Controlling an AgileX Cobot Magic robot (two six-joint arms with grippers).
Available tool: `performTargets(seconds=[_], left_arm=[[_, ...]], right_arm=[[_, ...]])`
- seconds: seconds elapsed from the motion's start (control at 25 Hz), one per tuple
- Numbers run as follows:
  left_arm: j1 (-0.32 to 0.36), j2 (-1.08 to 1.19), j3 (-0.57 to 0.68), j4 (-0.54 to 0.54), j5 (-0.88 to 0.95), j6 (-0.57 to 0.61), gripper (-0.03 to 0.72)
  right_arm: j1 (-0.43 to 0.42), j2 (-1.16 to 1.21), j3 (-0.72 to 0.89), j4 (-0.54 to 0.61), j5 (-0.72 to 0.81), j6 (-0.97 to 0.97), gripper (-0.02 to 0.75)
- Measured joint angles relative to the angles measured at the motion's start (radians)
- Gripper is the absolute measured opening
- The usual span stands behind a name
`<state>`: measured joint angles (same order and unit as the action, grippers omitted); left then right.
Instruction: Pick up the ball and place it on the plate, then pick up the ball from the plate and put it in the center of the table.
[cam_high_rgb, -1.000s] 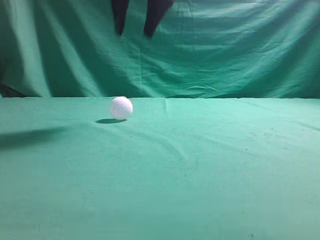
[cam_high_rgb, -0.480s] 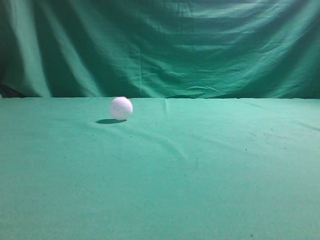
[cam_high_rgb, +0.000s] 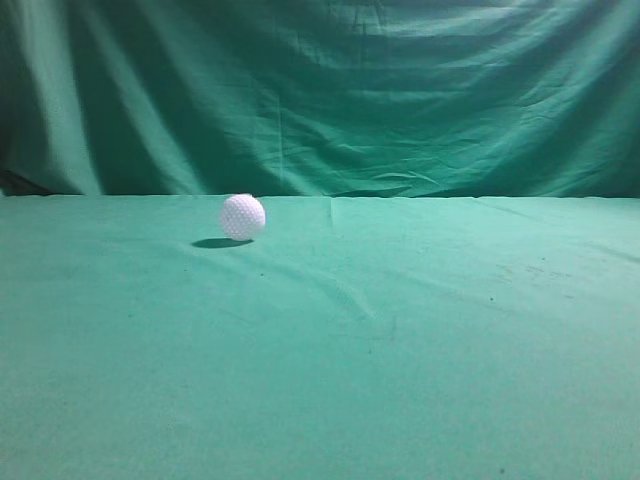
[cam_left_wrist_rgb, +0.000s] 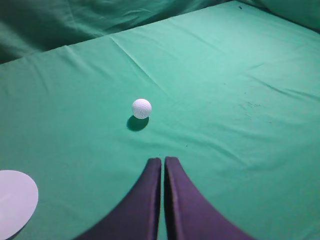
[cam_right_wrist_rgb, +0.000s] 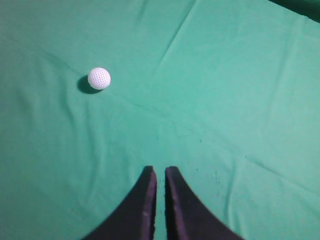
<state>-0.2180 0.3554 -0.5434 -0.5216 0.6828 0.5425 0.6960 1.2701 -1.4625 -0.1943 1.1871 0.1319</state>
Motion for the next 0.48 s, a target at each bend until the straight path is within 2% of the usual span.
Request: performTargets(seconds=[0.16, 0.48], left_arm=[[0.000, -0.052, 0.016, -0.013, 0.015, 0.000, 0.000], [0.000, -0.103, 0.163, -0.038, 0.004, -0.050, 0.000]], right_arm=[[0.000, -0.182, 0.215, 0.000, -0.103, 0.019, 0.052], [0.000, -0.601, 0.676, 0.002, -0.387, 0.046, 0.052]])
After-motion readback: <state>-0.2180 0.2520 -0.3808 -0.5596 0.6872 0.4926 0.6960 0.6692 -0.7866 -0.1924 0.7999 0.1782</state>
